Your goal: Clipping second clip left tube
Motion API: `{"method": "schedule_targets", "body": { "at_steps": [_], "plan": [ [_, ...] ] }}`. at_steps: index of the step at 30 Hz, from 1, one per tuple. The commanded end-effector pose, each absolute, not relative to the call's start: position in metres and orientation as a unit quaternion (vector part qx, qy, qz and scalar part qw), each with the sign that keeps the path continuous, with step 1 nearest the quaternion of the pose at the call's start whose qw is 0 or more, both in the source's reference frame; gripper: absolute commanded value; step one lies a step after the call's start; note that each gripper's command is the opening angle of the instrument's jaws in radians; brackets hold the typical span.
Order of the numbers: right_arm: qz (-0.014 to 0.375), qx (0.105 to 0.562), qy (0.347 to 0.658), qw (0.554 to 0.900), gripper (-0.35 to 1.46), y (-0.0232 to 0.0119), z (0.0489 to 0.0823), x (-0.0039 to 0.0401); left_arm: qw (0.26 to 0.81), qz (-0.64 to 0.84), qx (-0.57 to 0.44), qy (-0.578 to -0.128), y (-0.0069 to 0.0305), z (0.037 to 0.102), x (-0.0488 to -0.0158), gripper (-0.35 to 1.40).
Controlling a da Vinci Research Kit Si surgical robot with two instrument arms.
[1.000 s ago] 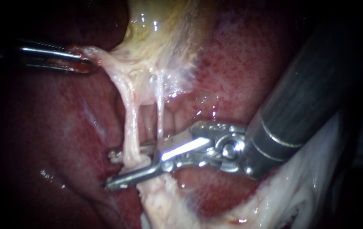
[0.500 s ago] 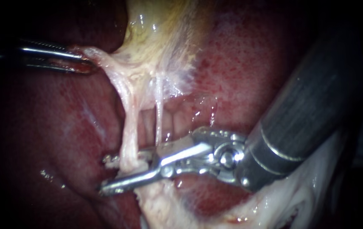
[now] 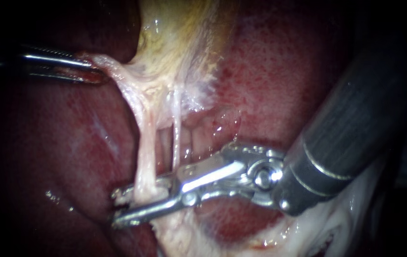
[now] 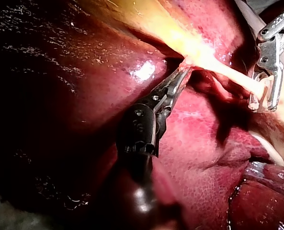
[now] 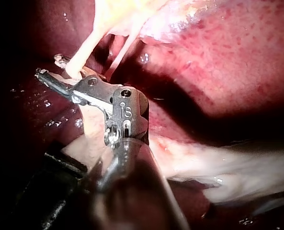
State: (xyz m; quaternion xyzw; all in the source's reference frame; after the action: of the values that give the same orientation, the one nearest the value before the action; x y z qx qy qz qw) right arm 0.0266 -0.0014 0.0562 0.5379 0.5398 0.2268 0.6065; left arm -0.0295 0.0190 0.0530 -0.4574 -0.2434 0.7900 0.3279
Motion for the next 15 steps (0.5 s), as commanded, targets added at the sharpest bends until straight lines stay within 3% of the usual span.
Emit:
{"method": "schedule_targets", "body": {
  "at_steps": [1,10,15],
  "plan": [
    [0.228,0.538,0.541,0.605,-0.03,-0.0014,0.0563,0.0266,0.328,0.79,-0.457,-0.244,0.019,0.053,-0.0295,-0.35],
    [0.24,0.537,0.537,0.605,-0.35,-0.0012,0.0566,0.0262,0.328,0.79,-0.457,-0.244,0.019,0.053,-0.0295,-0.35],
    [0.259,0.539,0.53,0.602,-0.35,-0.0012,0.0568,0.0255,0.328,0.79,-0.457,-0.244,0.0191,0.053,-0.0295,-0.35]
  ]
}}
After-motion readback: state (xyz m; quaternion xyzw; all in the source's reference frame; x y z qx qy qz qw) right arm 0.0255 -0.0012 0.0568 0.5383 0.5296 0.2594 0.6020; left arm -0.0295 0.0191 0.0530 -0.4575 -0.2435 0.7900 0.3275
